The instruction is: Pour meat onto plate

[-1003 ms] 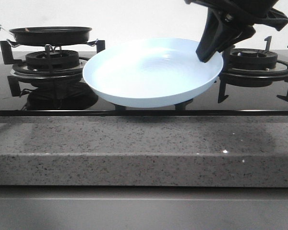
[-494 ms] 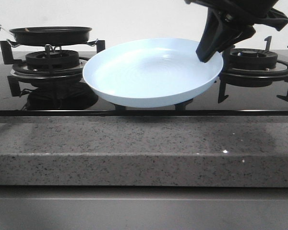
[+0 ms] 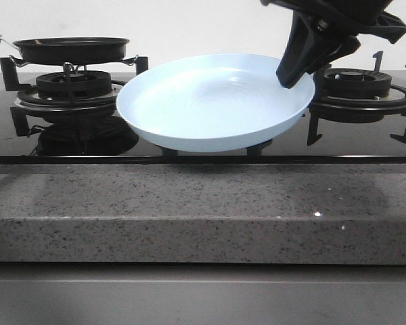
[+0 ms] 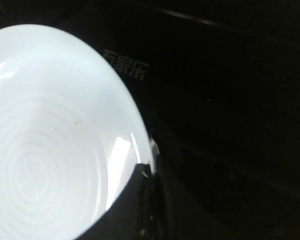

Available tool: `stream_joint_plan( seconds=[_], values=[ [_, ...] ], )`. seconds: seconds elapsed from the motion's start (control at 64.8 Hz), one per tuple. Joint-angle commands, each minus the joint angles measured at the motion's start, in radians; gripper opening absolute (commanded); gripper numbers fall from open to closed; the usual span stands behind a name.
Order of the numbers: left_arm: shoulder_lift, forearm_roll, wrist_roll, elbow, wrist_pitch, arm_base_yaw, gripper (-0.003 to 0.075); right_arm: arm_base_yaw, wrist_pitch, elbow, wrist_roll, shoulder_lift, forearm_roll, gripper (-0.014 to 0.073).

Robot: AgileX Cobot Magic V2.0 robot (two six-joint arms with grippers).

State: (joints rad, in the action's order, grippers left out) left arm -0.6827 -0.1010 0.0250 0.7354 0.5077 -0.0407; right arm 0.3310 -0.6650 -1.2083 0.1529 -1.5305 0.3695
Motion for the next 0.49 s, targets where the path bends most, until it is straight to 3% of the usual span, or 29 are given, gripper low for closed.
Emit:
stream_joint_plan(
  seconds=[0.0,0.108,0.324,0.479],
  values=[
    [-0.047,0.003,-0.002,0.064,-0.066,0.003,0.0414,0.001,0.04,-0.023,0.007,0.047,0.024,-0.0068],
    [-0.124,0.001,-0.002,0.121,-0.023,0.003,0.0512,0.001,0.04,-0.023,0.007,0.047,0.024,-0.0068],
    [-0.314,-0.013,-0.002,0.255,0.083,0.027,0.0516,0.0,0.04,-0.023,0.007,0.047,0.024,-0.0068],
    [-0.444,-0.145,0.049,0.35,0.124,0.121,0.0517,0.0,0.04,-0.023,0.007,0.047,0.024,-0.0068]
  ],
)
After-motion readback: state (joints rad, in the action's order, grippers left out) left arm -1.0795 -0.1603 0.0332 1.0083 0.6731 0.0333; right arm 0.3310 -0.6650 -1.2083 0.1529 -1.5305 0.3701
